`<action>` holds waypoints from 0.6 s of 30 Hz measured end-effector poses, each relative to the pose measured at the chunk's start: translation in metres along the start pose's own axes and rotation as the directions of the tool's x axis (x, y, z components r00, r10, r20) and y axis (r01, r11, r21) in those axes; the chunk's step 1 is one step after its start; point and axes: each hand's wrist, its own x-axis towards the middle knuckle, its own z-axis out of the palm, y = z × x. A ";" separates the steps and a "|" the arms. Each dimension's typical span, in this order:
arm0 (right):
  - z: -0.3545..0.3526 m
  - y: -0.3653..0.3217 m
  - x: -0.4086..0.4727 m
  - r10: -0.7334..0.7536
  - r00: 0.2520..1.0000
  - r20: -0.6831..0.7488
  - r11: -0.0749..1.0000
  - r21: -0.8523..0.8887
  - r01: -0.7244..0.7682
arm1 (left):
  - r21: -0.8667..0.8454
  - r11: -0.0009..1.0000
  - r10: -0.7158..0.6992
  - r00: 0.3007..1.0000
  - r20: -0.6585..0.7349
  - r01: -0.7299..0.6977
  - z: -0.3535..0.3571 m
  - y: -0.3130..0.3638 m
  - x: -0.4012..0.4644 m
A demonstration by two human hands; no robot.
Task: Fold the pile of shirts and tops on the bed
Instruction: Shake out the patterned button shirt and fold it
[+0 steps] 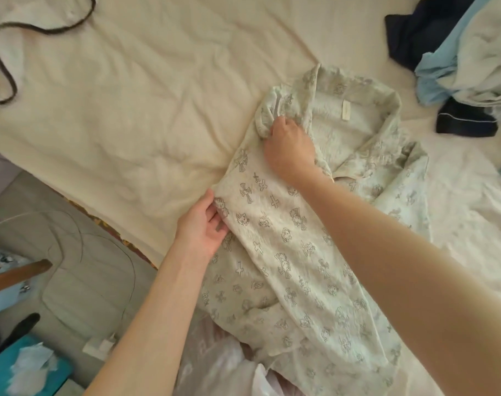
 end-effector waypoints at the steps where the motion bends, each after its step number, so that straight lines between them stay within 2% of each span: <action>1: -0.001 0.000 0.003 0.034 0.999 -0.018 0.998 0.060 -0.033 | 0.007 1.000 0.007 1.000 -0.016 -0.006 -0.001 0.002 0.000; 2: -0.004 0.001 0.005 0.093 0.996 0.005 0.978 0.188 -0.093 | 0.017 1.000 0.017 0.999 -0.038 -0.016 -0.003 0.004 0.000; 3: -0.009 0.005 0.011 0.173 0.982 0.082 0.906 0.377 -0.191 | 0.026 0.999 0.028 0.998 -0.062 -0.026 -0.005 0.007 0.000; 4: -0.017 0.009 0.017 0.242 0.949 0.200 0.741 0.593 -0.314 | 0.030 0.999 0.039 0.996 -0.083 -0.036 -0.006 0.008 0.001; 5: -0.027 0.011 0.021 0.252 0.900 0.356 0.486 0.757 -0.436 | 0.024 0.999 0.049 0.994 -0.097 -0.046 -0.007 0.009 0.002; 6: -0.037 0.014 0.023 0.190 0.854 0.485 0.220 0.826 -0.519 | 0.008 0.998 0.057 0.993 -0.103 -0.056 -0.008 0.009 0.002; 7: -0.043 0.018 0.027 0.125 0.827 0.549 0.044 0.829 -0.557 | -0.016 0.998 0.064 0.993 -0.104 -0.066 -0.009 0.008 0.003; 8: -0.045 0.020 0.031 0.085 0.823 0.562 -0.022 0.827 -0.562 | -0.046 0.996 0.073 0.992 -0.101 -0.078 -0.010 0.007 0.004; 9: -0.045 0.019 0.033 0.091 0.820 0.564 -0.023 0.825 -0.565 | -0.079 0.993 0.078 0.992 -0.100 -0.086 -0.010 0.006 0.005; 10: -0.043 0.016 0.033 0.122 0.819 0.560 0.032 0.823 -0.568 | -0.101 0.991 0.081 0.992 -0.097 -0.091 -0.011 0.006 0.005; 14: -0.032 -0.003 0.031 0.183 0.880 0.438 0.450 0.759 -0.471 | -0.046 0.995 0.084 0.995 -0.051 -0.086 -0.012 0.006 0.007; 18: -0.023 -0.010 0.041 0.183 0.945 0.270 0.657 0.682 -0.322 | 0.100 0.980 0.178 0.984 -0.032 -0.174 -0.007 0.007 0.008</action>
